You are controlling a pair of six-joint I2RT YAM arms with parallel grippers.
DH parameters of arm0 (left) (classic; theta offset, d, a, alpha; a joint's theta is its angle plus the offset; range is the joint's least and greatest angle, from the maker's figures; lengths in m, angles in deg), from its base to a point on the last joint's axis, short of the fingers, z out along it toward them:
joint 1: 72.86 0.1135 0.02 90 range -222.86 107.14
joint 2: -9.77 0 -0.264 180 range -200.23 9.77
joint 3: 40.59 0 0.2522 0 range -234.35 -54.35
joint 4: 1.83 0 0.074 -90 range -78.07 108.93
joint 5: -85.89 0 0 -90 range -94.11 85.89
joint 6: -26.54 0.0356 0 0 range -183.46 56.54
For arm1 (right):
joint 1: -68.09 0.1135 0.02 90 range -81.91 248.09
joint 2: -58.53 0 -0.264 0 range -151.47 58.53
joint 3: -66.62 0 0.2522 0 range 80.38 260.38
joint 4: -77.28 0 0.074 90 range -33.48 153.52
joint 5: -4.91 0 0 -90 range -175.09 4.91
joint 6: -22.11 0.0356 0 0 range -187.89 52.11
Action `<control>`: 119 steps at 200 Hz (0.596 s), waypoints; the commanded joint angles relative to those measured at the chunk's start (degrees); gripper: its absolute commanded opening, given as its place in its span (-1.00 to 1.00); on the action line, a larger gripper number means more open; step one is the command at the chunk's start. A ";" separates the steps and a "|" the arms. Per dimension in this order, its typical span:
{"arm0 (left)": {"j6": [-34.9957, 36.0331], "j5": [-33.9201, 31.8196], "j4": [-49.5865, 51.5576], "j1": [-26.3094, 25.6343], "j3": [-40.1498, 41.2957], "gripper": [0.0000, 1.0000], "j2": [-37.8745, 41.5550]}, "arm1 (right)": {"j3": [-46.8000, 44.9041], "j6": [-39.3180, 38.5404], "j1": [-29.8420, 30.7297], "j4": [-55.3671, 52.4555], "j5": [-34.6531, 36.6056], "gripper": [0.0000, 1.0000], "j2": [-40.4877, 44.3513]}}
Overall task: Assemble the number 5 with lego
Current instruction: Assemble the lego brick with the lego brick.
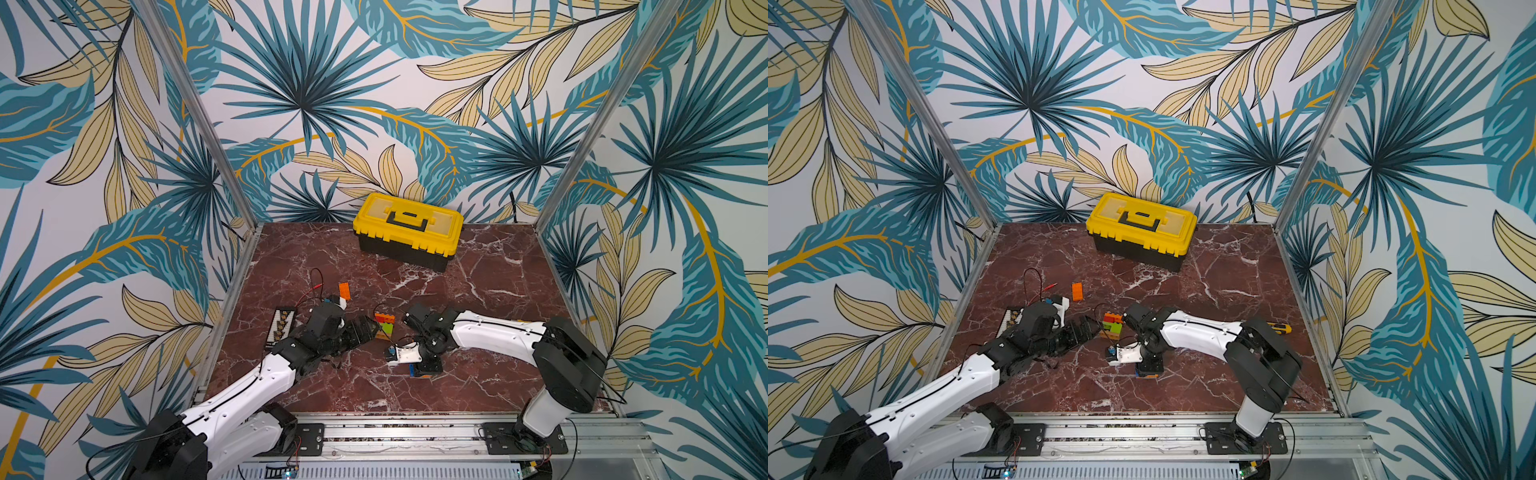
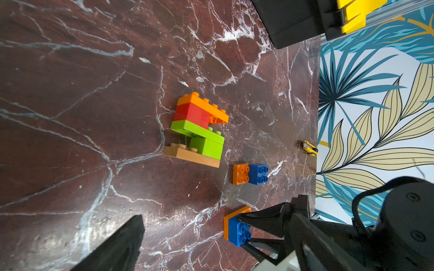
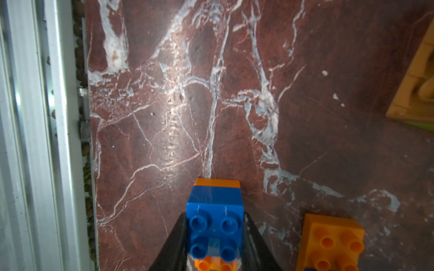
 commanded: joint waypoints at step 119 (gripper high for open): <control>-0.02 -4.40 3.00 0.38 1.49 1.00 3.92 | -0.37 7.81 1.86 8.94 -0.54 -0.47 1.97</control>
